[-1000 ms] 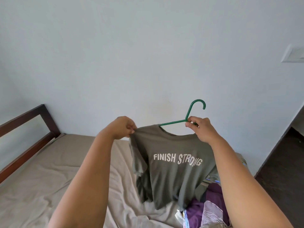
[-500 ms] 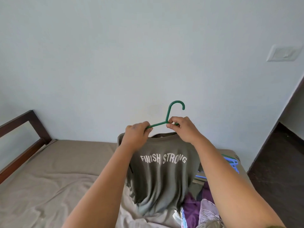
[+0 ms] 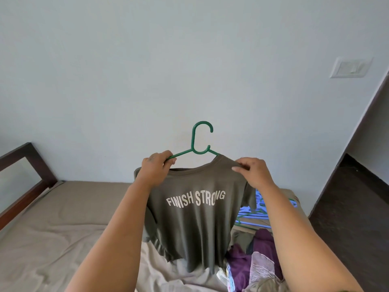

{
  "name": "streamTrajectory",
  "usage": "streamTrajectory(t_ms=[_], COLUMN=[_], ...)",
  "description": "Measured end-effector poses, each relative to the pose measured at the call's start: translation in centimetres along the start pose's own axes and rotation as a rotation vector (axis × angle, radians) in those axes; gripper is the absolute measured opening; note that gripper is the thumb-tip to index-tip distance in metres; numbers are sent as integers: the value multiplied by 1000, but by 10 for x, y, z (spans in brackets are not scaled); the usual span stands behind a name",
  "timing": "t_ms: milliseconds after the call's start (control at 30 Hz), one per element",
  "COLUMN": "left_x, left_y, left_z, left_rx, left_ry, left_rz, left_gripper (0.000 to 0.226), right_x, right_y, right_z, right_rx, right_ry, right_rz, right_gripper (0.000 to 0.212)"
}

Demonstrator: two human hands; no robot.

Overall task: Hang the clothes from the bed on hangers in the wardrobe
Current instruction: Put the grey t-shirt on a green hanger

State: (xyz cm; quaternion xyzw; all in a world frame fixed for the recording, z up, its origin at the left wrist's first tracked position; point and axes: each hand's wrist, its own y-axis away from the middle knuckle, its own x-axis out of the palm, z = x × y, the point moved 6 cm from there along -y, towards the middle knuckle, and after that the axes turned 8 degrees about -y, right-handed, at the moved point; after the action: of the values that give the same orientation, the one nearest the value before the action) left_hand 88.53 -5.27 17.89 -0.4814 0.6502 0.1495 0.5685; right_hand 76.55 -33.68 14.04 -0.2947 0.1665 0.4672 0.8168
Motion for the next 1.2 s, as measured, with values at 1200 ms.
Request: streamTrajectory(t_ms=[1200], left_x=[-49], left_y=[16], left_z=[7], left_rx=[-93], left_ry=[70], left_rz=[-137], left_gripper=[18], right_x=[-14], right_y=[-23], right_z=[70], right_rx=[-185], right_ry=[-119], right_rz=[53], right_gripper=[26])
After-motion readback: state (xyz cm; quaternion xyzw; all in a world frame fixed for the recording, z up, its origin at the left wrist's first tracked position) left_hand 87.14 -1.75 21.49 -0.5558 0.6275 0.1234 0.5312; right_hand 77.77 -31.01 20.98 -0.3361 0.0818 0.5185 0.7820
